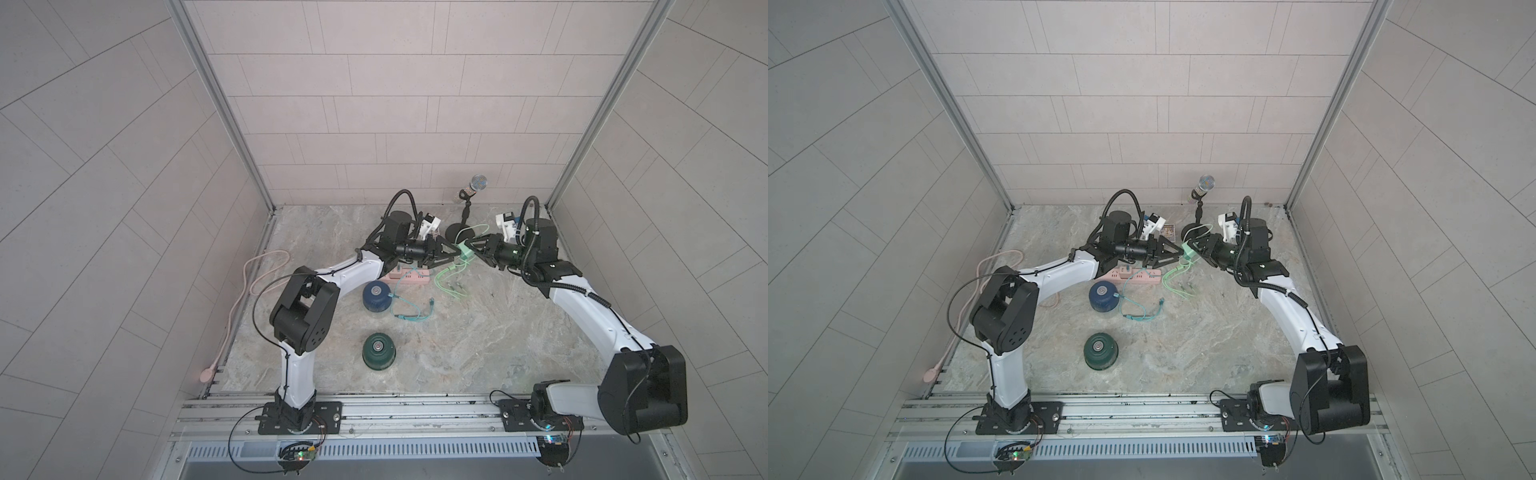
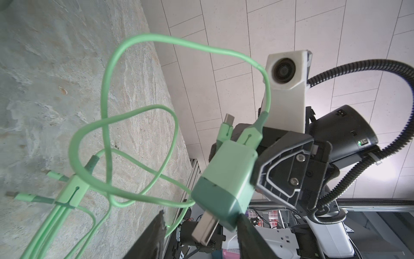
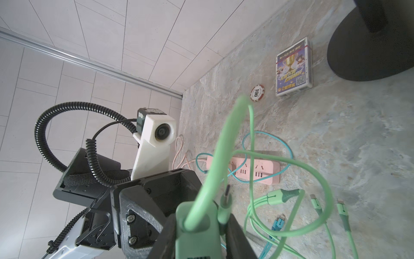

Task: Charge the cordless meat grinders
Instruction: Pick up the plug from the center of the board.

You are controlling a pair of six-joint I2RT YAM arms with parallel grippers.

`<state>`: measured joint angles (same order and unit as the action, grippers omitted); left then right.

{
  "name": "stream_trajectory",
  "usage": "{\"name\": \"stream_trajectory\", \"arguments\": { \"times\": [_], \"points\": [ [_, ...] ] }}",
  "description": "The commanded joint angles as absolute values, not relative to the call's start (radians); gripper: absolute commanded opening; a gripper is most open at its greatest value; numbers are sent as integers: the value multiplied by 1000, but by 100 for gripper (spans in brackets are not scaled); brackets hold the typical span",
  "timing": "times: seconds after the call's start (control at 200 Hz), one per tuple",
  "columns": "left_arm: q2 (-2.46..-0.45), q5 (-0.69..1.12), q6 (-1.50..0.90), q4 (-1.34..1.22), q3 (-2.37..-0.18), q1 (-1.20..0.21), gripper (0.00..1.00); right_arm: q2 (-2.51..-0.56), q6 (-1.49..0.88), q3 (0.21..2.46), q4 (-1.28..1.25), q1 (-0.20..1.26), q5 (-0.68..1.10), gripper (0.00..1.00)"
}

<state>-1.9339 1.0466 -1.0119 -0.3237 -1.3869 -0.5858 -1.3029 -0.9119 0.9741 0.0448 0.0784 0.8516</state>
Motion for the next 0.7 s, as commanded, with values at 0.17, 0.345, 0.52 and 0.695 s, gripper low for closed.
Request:
{"name": "stream_trajectory", "arguments": {
  "times": [0.17, 0.345, 0.52, 0.695],
  "points": [
    [-1946, 1077, -1106, -495, -1405, -592, 52, -1302, -1000, 936, -92, 84, 893, 17],
    [-1945, 1094, -1120, -517, -1404, -592, 46, -1312, -1011, 936, -107, 87, 893, 18],
    [-1962, 1114, -1194, -614, -1406, -592, 38, -1319, -1049, 916, -160, 90, 901, 19],
    [-1982, 1135, -1293, -738, -1413, -592, 34, -1336, -1060, 909, -173, 94, 928, 21]
  ]
}}
